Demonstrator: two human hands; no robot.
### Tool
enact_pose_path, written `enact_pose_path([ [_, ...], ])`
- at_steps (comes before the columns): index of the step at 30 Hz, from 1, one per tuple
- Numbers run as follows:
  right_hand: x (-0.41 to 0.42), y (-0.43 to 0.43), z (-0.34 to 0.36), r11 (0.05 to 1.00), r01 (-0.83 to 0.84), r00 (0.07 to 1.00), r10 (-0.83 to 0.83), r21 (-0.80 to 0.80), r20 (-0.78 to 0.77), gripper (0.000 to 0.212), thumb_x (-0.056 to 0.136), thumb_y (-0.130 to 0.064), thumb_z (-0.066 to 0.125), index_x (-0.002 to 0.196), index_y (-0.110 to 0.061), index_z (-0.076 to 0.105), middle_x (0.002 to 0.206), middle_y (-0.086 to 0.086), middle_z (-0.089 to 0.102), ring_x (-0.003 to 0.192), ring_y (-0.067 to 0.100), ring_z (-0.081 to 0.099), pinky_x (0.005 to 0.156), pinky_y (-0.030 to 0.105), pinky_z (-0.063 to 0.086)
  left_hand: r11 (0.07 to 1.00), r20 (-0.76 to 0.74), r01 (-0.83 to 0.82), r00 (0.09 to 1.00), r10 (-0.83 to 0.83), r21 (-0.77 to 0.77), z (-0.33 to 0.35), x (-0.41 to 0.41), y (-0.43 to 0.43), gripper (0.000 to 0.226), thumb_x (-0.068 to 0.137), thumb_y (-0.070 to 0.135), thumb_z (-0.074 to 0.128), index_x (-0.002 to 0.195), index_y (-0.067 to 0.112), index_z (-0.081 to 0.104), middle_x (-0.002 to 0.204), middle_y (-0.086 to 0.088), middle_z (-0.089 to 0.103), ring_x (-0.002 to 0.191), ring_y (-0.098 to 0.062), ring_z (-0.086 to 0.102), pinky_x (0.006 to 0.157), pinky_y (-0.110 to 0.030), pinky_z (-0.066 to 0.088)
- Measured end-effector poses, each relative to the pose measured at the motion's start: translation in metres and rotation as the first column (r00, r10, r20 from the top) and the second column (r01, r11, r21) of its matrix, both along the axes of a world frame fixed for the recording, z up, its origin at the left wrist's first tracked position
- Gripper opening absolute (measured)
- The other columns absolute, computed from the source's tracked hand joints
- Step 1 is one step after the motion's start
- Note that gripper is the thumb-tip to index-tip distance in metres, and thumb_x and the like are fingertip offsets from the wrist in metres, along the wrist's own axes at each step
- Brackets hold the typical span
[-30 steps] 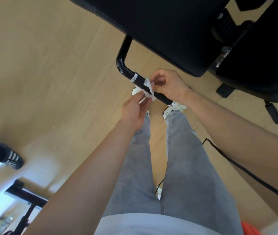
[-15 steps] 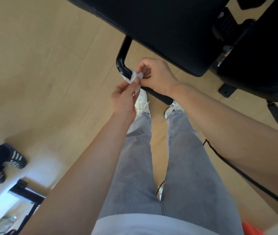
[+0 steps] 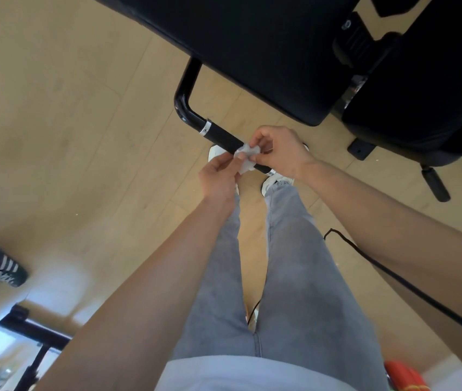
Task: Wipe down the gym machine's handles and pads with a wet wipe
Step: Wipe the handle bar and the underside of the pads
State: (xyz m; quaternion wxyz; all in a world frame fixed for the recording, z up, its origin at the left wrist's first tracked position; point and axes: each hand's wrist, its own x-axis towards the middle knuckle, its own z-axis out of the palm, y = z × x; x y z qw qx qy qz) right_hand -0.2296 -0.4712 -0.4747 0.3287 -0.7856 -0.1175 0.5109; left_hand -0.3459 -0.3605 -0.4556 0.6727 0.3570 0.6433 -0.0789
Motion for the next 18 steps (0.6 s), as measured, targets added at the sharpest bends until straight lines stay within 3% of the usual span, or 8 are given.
enact_pose_path([
  [2,0.003,0.014,0.005,0.998,0.021,1.000,-0.020,0.066,-0.013,0.017,0.087,-0.008,0.079,0.098,-0.016,0.070,0.100,0.002,0.073,0.096,0.018,0.072,0.088,0.037,0.061,0.998,0.016,-0.033,0.999,0.033,0.048,0.001,0.001,0.013,0.020,0.090,0.012,0.078,0.106,0.005,0.068,0.103,-0.011,0.074,0.093,-0.021,0.073,0.091,-0.036,0.061],
  [8,0.008,0.058,0.016,0.976,0.049,0.998,-0.055,0.212,0.022,0.020,0.089,-0.005,0.074,0.103,-0.018,0.071,0.105,-0.002,0.073,0.100,0.009,0.070,0.090,0.023,0.058,0.978,0.086,-0.146,0.987,0.135,0.147,0.004,0.008,0.046,0.036,0.093,0.016,0.076,0.122,-0.002,0.064,0.114,-0.012,0.072,0.094,-0.013,0.074,0.084,-0.025,0.059],
  [11,0.006,0.049,0.011,0.977,0.063,0.998,-0.065,0.202,0.001,0.021,0.088,-0.005,0.075,0.099,-0.022,0.070,0.103,-0.003,0.074,0.099,0.009,0.071,0.091,0.028,0.059,0.990,0.069,-0.099,0.993,0.092,0.096,0.002,0.006,0.037,0.035,0.092,0.019,0.078,0.118,-0.002,0.066,0.110,-0.013,0.073,0.091,-0.014,0.074,0.082,-0.023,0.058],
  [16,-0.006,-0.005,-0.005,0.996,0.087,0.996,-0.087,-0.004,-0.005,0.023,0.086,-0.012,0.079,0.087,-0.031,0.066,0.091,-0.003,0.073,0.089,0.018,0.072,0.088,0.042,0.060,0.996,-0.009,0.081,0.997,-0.082,-0.030,-0.009,0.003,-0.004,0.022,0.086,0.020,0.084,0.097,0.006,0.070,0.103,-0.010,0.075,0.094,-0.017,0.074,0.088,-0.027,0.060],
  [18,-0.012,-0.026,-0.008,0.993,0.108,0.994,-0.109,-0.053,-0.027,0.029,0.084,-0.009,0.080,0.085,-0.034,0.065,0.092,0.002,0.074,0.090,0.023,0.073,0.087,0.046,0.060,0.990,-0.033,0.103,0.994,-0.106,-0.093,-0.013,0.002,-0.022,0.020,0.086,0.017,0.083,0.095,0.006,0.069,0.102,-0.011,0.075,0.094,-0.019,0.074,0.083,-0.024,0.061],
])
